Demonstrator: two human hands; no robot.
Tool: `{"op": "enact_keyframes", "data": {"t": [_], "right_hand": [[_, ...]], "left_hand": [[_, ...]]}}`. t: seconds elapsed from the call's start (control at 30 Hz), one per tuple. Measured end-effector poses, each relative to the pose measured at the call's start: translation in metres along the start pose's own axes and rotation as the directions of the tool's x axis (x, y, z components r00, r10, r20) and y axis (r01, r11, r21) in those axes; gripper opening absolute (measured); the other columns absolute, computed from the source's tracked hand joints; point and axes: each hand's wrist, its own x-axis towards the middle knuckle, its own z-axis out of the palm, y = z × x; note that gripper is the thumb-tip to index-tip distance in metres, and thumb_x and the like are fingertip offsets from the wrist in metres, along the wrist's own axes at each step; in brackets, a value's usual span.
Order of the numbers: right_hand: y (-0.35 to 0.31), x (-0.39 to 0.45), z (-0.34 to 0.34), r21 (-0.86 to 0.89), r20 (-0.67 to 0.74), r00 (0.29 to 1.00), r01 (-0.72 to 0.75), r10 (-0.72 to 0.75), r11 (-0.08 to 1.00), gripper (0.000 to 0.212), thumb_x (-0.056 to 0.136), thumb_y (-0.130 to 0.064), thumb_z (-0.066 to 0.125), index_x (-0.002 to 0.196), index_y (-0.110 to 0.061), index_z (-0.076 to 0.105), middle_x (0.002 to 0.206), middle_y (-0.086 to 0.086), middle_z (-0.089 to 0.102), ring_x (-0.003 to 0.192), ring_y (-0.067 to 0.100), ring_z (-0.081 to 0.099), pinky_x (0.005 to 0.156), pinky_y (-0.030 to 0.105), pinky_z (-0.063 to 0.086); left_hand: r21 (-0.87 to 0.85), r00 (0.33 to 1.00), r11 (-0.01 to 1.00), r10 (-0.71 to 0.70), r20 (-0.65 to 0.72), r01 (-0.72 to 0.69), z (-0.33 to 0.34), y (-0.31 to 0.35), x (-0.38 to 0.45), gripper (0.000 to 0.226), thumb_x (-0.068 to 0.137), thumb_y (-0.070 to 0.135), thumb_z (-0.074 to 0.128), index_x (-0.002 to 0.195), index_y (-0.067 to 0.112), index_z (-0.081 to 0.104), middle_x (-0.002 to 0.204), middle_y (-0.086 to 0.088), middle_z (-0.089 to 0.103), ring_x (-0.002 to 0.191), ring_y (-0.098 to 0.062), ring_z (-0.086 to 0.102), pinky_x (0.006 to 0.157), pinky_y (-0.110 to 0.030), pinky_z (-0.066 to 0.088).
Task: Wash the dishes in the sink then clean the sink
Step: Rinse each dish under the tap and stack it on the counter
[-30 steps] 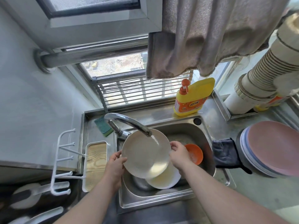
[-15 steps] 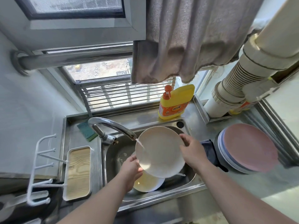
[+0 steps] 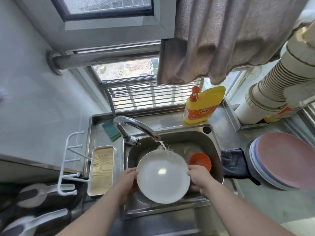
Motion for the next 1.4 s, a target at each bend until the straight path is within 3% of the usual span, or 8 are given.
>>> {"op": "enact_keyframes", "data": {"t": [0.2, 0.33, 0.47, 0.57, 0.73, 0.93, 1.2, 1.4], "right_hand": [[-0.014, -0.006, 0.017, 0.140, 0.057, 0.994, 0.079, -0.088, 0.987, 0.035, 0.099, 0.005, 0.054, 0.112, -0.024, 0.068, 0.110, 0.002, 0.072, 0.109, 0.027, 0.069, 0.079, 0.038, 0.062], [-0.022, -0.011, -0.001, 0.130, 0.063, 0.983, 0.161, -0.170, 0.978, 0.035, 0.097, -0.001, 0.065, 0.126, -0.020, 0.067, 0.118, 0.002, 0.073, 0.111, 0.031, 0.070, 0.095, 0.050, 0.060], [-0.036, -0.026, -0.024, 0.067, 0.061, 0.963, 0.258, -0.262, 0.964, 0.039, 0.098, 0.005, 0.057, 0.124, -0.022, 0.067, 0.116, 0.003, 0.071, 0.104, 0.029, 0.070, 0.080, 0.040, 0.064], [-0.037, -0.027, -0.048, -0.141, 0.125, 0.914, 0.402, -0.386, 0.905, 0.050, 0.101, 0.003, 0.052, 0.123, -0.041, 0.064, 0.121, -0.002, 0.068, 0.100, 0.020, 0.067, 0.076, 0.027, 0.058], [-0.039, -0.014, -0.066, -0.603, 0.264, 0.786, 0.586, -0.559, 0.540, 0.035, 0.090, -0.030, 0.077, 0.110, -0.051, 0.058, 0.116, -0.011, 0.057, 0.104, 0.007, 0.060, 0.096, 0.029, 0.048], [-0.041, -0.013, -0.047, -0.249, 0.287, 0.848, 0.515, -0.445, 0.820, 0.027, 0.084, -0.015, 0.086, 0.089, -0.020, 0.060, 0.072, -0.011, 0.065, 0.070, 0.009, 0.056, 0.064, 0.023, 0.047], [-0.040, -0.013, -0.006, 0.160, 0.240, 0.955, 0.137, -0.173, 0.978, 0.011, 0.102, -0.010, 0.064, 0.112, -0.014, 0.068, 0.099, 0.005, 0.077, 0.091, 0.021, 0.069, 0.069, 0.040, 0.059], [-0.053, -0.019, 0.005, 0.366, 0.255, 0.961, 0.007, -0.107, 0.931, 0.027, 0.095, -0.001, 0.070, 0.121, 0.001, 0.065, 0.104, 0.018, 0.077, 0.089, 0.029, 0.075, 0.071, 0.040, 0.062]], "left_hand": [[-0.274, 0.999, 0.961, 0.029, -0.045, -0.040, -0.009, -0.003, -0.007, 0.021, 0.104, 0.010, 0.062, 0.118, 0.026, 0.064, 0.111, -0.015, 0.078, 0.100, -0.028, 0.072, 0.074, -0.037, 0.058], [-0.313, 1.000, 0.950, 0.028, 0.007, -0.024, 0.014, -0.009, -0.005, 0.043, 0.100, -0.006, 0.058, 0.120, 0.031, 0.068, 0.111, -0.006, 0.079, 0.092, -0.022, 0.071, 0.070, -0.031, 0.058], [-0.200, 0.994, 0.976, -0.071, 0.085, 0.087, 0.035, -0.017, -0.001, 0.062, 0.094, -0.016, 0.042, 0.124, 0.028, 0.074, 0.110, -0.012, 0.077, 0.090, -0.028, 0.064, 0.059, -0.031, 0.052], [-0.220, 0.969, 0.947, -0.207, 0.135, 0.233, 0.042, -0.020, -0.001, 0.039, 0.100, -0.003, 0.045, 0.123, 0.009, 0.073, 0.093, -0.015, 0.073, 0.071, -0.022, 0.063, 0.048, -0.026, 0.051], [-0.168, 0.896, 0.900, -0.349, 0.276, 0.402, 0.036, -0.027, 0.001, 0.013, 0.101, 0.010, 0.059, 0.107, 0.004, 0.068, 0.070, -0.012, 0.062, 0.054, -0.014, 0.062, 0.041, -0.021, 0.049], [-0.494, 0.915, 0.771, -0.326, 0.237, 0.402, 0.036, -0.029, 0.007, 0.047, 0.106, 0.051, 0.049, 0.090, 0.011, 0.067, 0.078, -0.017, 0.061, 0.056, -0.019, 0.057, 0.044, -0.026, 0.054], [-0.517, 0.918, 0.760, -0.349, 0.188, 0.395, 0.040, -0.036, 0.016, 0.079, 0.101, 0.075, 0.026, 0.123, 0.008, 0.064, 0.110, -0.017, 0.068, 0.093, -0.034, 0.067, 0.075, -0.045, 0.059], [-0.591, 0.917, 0.704, -0.343, 0.203, 0.394, 0.031, -0.037, 0.020, 0.079, 0.104, 0.069, 0.028, 0.116, -0.002, 0.060, 0.121, -0.024, 0.068, 0.107, -0.039, 0.067, 0.064, -0.049, 0.063]]}}
